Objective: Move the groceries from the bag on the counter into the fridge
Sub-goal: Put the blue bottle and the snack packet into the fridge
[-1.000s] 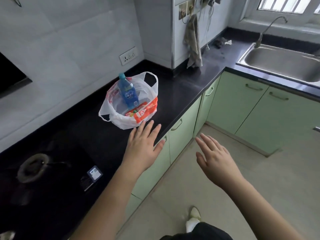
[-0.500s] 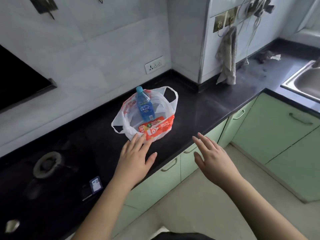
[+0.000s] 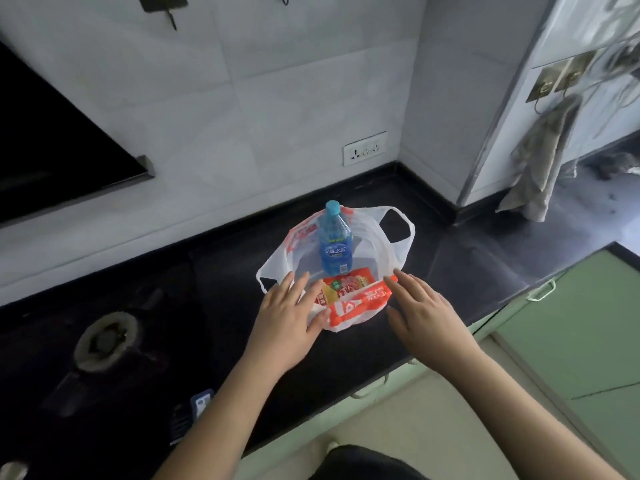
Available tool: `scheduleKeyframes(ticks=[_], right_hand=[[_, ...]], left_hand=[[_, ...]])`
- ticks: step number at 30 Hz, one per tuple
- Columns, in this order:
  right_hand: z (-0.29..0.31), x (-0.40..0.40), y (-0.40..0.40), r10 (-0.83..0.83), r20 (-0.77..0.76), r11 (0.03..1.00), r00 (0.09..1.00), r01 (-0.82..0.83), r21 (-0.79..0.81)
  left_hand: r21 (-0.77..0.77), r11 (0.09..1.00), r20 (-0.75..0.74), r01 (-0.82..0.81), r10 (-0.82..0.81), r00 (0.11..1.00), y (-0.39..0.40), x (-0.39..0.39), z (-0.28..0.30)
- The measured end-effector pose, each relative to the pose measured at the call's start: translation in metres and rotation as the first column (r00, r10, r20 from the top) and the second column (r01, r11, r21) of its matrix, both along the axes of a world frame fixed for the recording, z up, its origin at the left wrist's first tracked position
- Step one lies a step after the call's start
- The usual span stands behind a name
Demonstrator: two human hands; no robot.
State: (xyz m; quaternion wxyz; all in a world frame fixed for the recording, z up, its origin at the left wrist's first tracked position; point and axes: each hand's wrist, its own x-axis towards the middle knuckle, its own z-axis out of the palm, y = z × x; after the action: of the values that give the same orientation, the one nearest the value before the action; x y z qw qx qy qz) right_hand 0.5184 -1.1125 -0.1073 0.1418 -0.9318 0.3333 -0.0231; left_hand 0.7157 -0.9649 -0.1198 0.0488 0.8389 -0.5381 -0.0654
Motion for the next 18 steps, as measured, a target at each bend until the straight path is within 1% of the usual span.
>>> scheduleKeyframes(ticks=[4,10,15,18], right_hand=[[0.000,0.030,-0.016,0.006,-0.009,1.000,1.000,-0.005,0.002],[-0.010,0.057,-0.043,0.039,-0.077,0.995,0.996,-0.031,0.099],[-0.027,0.081,-0.077,0.097,-0.128,0.983,0.987,-0.074,0.171],[-0.040,0.095,-0.097,0.156,-0.163,0.971,0.974,-0.121,0.205]], left_hand=[[-0.013,1.000,-0.016,-0.027,0.027,1.000,-0.020,0.021,-0.003],[-0.028,0.998,-0.053,-0.049,0.048,0.997,-0.055,0.047,-0.019],[-0.072,0.990,-0.223,-0.118,0.099,0.970,-0.086,0.052,-0.036],[-0.115,0.974,-0.278,-0.196,0.157,0.947,-0.106,0.047,-0.045]])
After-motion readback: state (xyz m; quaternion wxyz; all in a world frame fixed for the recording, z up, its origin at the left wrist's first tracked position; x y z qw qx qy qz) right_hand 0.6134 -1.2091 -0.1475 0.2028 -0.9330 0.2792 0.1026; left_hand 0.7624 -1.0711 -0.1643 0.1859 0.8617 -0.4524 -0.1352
